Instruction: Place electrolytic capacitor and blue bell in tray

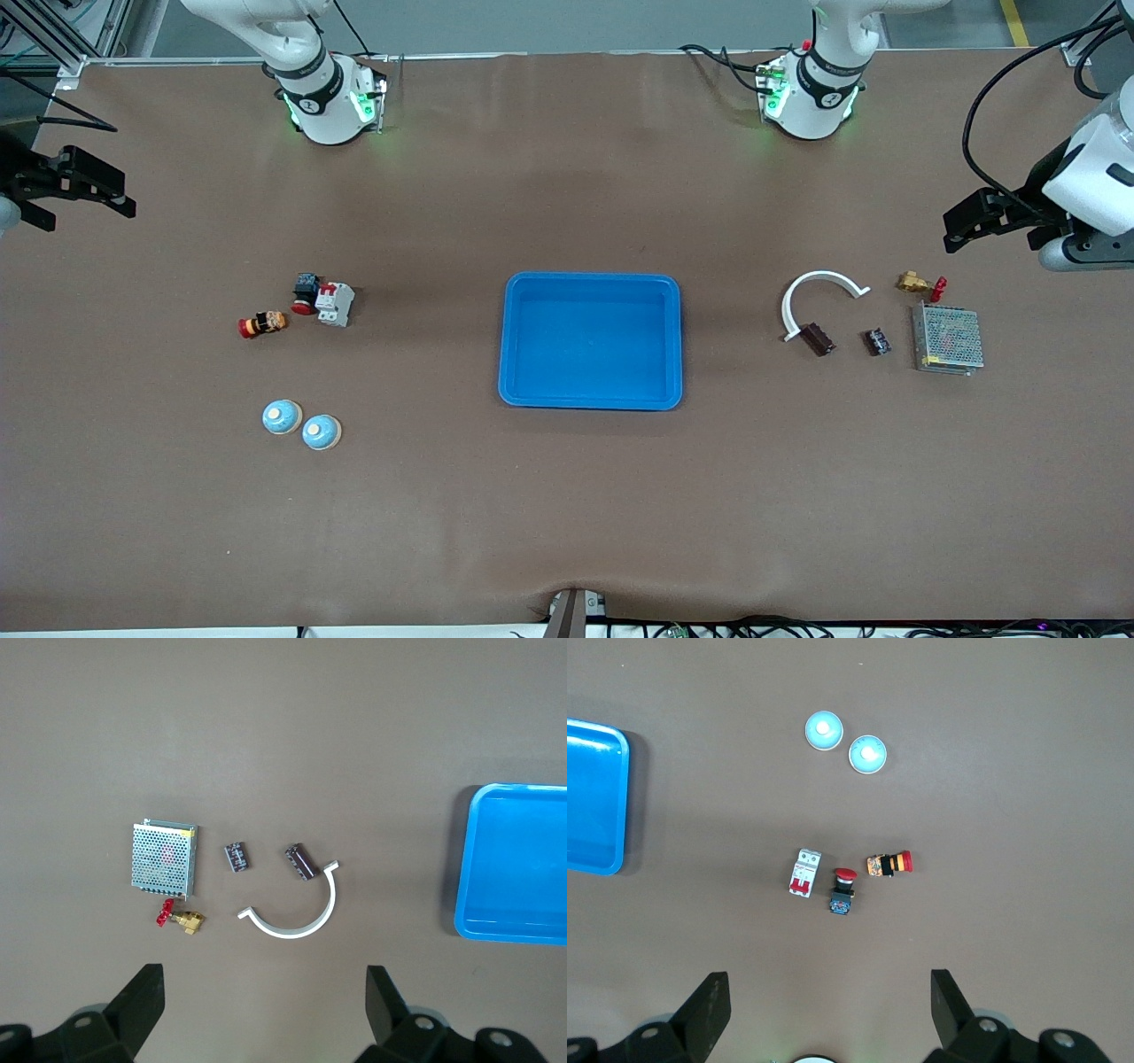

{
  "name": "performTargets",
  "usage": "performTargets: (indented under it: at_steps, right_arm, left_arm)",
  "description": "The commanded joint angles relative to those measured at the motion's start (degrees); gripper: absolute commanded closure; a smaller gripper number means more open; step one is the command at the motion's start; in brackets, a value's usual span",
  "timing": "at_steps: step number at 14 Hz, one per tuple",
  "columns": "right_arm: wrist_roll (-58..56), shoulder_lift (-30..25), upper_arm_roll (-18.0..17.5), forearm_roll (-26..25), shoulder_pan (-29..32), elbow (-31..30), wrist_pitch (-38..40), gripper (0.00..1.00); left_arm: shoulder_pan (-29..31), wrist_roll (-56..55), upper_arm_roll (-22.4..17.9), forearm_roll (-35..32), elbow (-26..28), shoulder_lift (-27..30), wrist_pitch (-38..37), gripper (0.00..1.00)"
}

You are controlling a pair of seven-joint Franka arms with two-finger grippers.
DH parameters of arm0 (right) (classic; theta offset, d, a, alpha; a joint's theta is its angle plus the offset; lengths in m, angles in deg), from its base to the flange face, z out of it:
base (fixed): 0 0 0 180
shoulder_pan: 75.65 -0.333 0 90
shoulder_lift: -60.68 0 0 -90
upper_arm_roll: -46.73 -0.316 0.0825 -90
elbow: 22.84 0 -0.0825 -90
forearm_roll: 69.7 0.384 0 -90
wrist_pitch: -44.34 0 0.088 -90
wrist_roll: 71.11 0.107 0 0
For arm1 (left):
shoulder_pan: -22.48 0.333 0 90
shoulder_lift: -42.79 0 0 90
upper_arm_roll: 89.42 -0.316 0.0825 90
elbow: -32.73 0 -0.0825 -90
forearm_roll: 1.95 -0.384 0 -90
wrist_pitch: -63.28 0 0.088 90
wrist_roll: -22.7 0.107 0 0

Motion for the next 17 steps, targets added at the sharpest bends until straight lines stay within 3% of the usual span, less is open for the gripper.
performTargets:
  at_steps: [1,11,17]
  right_arm:
    - [0.37,0.16,0.08,-0.08,-0.46,0.63,0.63,0.0]
    - [0.37,0.16,0.17,-0.08,-0.81,0.63,0.37,0.0]
    - [0.46,2.44,0.17,-0.17,-2.04,0.63,-2.34,0.0]
  left_arm:
    - [-0.01,-0.59,0.09,0.16,-1.13,-0.3,-1.26,0.0]
    - [0.69,0.37,-0.26,0.16,-1.39,-0.65,-1.17,0.0]
    - [0.87,0.29,-0.52,-0.89,-1.48,-4.16,-0.91,0.0]
